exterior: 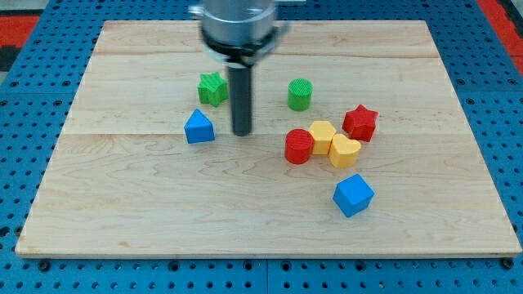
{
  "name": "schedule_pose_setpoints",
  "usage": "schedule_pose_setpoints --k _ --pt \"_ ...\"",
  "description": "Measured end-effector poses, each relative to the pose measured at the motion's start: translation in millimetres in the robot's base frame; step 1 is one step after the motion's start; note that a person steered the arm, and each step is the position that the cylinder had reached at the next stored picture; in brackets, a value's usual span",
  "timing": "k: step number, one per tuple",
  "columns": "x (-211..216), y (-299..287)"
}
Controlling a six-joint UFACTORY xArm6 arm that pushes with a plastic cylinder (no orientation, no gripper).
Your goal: Place the blue triangle left diagonally towards green star
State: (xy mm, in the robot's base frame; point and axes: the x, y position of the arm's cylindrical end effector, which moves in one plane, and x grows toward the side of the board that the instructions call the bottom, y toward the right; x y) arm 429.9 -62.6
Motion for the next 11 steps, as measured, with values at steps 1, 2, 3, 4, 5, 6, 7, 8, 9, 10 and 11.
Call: schedule_pose_setpoints --k 1,2,3,4,5,6,7,8,9,10,11 --pt "8.2 -79.0" --pt "39.7 -91.5" --pt "63.7 -79.7" --pt "53.4 -122.4" --pt "20.9 -147.6" --pt "14.3 -171.9" --pt "16.0 -208.6" --pt "-5.9 -207.5" --pt "-9.1 -168.4" --pt "-6.7 -144.8" --pt "21.0 -144.8"
